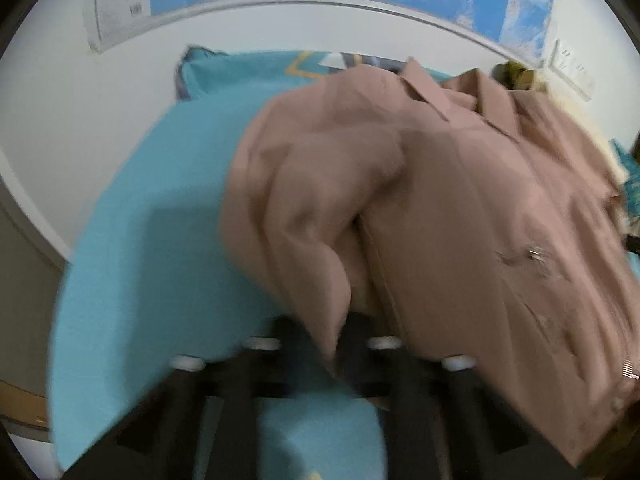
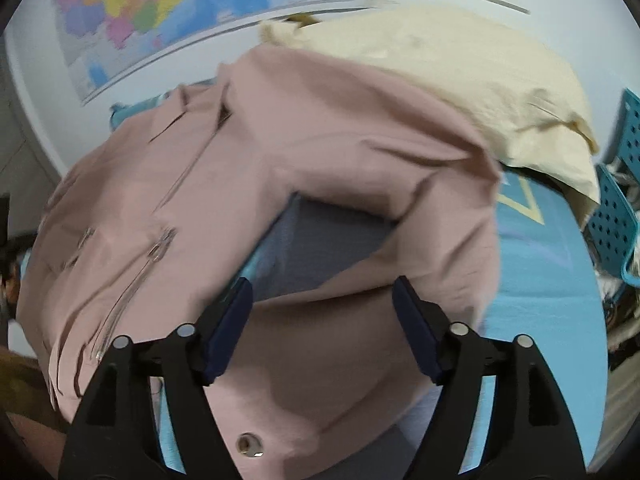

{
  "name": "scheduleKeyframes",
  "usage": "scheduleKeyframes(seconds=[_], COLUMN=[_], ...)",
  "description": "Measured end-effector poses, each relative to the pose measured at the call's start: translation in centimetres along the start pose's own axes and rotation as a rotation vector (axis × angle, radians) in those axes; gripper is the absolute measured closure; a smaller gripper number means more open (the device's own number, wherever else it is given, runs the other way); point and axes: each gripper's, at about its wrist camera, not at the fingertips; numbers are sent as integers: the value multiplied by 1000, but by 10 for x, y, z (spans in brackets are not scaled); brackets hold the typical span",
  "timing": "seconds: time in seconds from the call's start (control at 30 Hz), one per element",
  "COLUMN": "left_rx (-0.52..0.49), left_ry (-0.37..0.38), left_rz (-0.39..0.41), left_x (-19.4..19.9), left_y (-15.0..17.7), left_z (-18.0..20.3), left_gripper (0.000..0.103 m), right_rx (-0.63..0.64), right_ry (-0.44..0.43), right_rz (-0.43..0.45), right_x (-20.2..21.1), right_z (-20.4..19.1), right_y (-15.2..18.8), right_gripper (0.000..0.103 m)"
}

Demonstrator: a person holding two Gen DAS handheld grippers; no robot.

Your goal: Fold large clothes

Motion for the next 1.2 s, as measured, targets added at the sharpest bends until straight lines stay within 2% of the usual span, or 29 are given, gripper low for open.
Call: scheduleKeyframes(seconds=[0.07,0.13,0.2,0.23,0.27,0.3,0.33,0.4,0.47,0.5,0.53,0.57,0.6,0.63,0.67,0.7,0.73,0.8,0.83,0.93,1.0,1.1,1.2], left_rx=[4,-19,-54,-78,-86,-102,-146,-213,-188,-177,-153,-110,-44,39,71,83,75,46,28,-61,-121,-187,-231], left_ry=[-44,-153,-374,-494,-548,-617,-718,-810,-804,-829,-829,-770,-645,-427,-322,-286,-280,-225,-171,-100,-69,18,22], left_rz=[39,85,132,160,172,176,168,171,156,156,170,182,195,223,255,288,320,335,342,343,321,258,189], left_x=[11,24,37,42,44,45,39,31,28,26,27,35,46,62,71,77,83,86,86,74,55,13,-39], left_y=[-12,-22,-36,-42,-46,-50,-53,-51,-50,-49,-49,-49,-50,-52,-55,-56,-59,-63,-67,-83,-97,-119,-135], left_z=[-4,-7,-16,-18,-19,-20,-19,-13,-15,-15,-15,-17,-21,-27,-29,-28,-23,-14,-7,25,49,86,122], left_gripper=[99,100,99,95,91,76,54,46,40,36,34,33,31,31,31,30,27,27,26,25,25,25,25], right_rx=[43,75,74,69,56,44,32,25,35,39,46,56,66,80,108,125,138,160,172,215,232,209,155], right_ry=[5,24,48,54,62,67,72,86,92,86,70,36,15,-1,-20,-36,-59,-104,-125,-141,-134,-133,-150], right_rz=[-18,-38,-53,-56,-59,-61,-59,-43,-16,-5,12,38,51,64,75,78,85,84,77,47,21,-26,-67], right_x=[-5,-10,-14,-16,-17,-17,-15,-9,-1,2,6,10,12,12,9,5,-1,-18,-31,-74,-101,-144,-175], right_z=[-12,-18,-15,-14,-9,-6,-3,0,-2,-4,-7,-13,-19,-25,-35,-43,-51,-67,-76,-107,-122,-129,-128], right_y=[2,6,9,9,9,8,6,1,-7,-11,-16,-24,-29,-35,-45,-53,-61,-79,-91,-123,-142,-170,-186], right_gripper=[31,31,31,31,31,31,31,31,31,31,31,31,31,31,31,31,31,31,31,32,34,37,38])
Point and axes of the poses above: each gripper's, at about its wrist camera, not at the fingertips, and x roughly against the way its jaws point, z to its right, y to its underside, and after that the axes turned 5 degrees about x, right-handed
